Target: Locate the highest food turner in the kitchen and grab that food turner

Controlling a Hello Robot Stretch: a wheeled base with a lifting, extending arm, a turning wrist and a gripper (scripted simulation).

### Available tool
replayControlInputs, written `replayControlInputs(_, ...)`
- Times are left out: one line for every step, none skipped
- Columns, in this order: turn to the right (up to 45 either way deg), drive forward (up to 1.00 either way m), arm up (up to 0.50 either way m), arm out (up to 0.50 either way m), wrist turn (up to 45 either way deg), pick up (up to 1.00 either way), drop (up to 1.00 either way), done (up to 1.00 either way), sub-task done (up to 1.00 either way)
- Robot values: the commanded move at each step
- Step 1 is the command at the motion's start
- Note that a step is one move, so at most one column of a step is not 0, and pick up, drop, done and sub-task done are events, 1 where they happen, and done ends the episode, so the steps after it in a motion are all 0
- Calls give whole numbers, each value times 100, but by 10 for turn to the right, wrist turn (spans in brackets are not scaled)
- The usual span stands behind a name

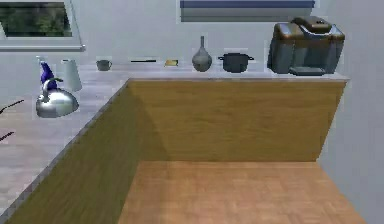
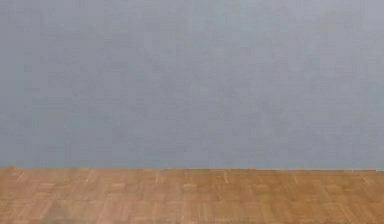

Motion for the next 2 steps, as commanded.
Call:
replayControlInputs(450, 0, 0, 0, 0, 0, 0, 0, 0)
replayControlInputs(450, 0, 0, 0, 0, 0, 0, 0, 0)
